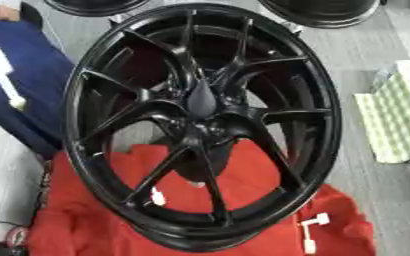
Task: Pull the pin out of the wheel hub.
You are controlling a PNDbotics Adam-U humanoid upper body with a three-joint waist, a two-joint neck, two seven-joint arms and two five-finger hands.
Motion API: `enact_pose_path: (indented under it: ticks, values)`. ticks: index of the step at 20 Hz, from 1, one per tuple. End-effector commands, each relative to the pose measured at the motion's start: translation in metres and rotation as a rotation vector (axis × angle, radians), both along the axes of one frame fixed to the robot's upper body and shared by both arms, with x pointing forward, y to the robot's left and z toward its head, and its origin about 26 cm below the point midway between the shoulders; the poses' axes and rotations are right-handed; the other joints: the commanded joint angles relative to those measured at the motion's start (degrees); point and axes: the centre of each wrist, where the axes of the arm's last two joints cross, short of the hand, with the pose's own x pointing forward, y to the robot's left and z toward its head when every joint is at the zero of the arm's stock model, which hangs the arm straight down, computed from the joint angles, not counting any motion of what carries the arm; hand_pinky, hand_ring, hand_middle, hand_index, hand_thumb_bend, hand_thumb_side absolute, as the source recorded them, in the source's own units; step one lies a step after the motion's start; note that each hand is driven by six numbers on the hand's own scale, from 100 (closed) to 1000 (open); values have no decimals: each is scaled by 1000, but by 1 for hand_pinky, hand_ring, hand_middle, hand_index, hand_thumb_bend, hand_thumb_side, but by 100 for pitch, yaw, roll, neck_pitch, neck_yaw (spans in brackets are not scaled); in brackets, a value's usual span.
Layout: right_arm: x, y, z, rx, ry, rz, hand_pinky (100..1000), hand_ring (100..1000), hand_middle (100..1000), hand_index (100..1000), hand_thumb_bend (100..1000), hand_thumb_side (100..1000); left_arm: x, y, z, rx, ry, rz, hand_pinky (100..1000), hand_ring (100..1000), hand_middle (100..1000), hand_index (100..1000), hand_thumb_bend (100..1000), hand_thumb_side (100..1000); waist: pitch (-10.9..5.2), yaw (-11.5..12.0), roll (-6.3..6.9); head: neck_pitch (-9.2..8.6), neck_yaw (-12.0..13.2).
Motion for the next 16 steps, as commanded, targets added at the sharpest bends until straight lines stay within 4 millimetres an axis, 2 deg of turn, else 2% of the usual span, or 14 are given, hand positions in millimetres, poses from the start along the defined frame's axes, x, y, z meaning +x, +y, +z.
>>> enact_pose_path:
  ticks: [1,5,9,13,16]
  values:
    - [-3,-3,10,80,-7,-198,397,622,511,739,176,391,-6,-2,23,-68,-105,23,844,748,655,767,100,641,-77,4,-2,-23,-13]
    - [-4,-4,10,78,-6,-203,399,623,512,740,178,389,-9,-30,32,-276,-269,-84,845,753,688,777,100,556,-79,22,-43,-7,-23]
    - [-4,-4,10,77,-4,-206,401,624,513,741,184,383,-22,-76,30,-543,-452,-240,838,743,675,775,100,567,-78,41,-110,-24,-27]
    - [-3,-1,10,72,-9,-199,408,627,515,742,189,379,-40,-117,16,-711,-519,-402,845,752,684,796,100,580,-87,23,-179,-41,-10]
    - [-2,1,9,58,-20,-197,415,631,519,744,191,375,-50,-131,1,-789,-518,-474,847,755,688,806,100,588,-81,-18,-225,-74,15]
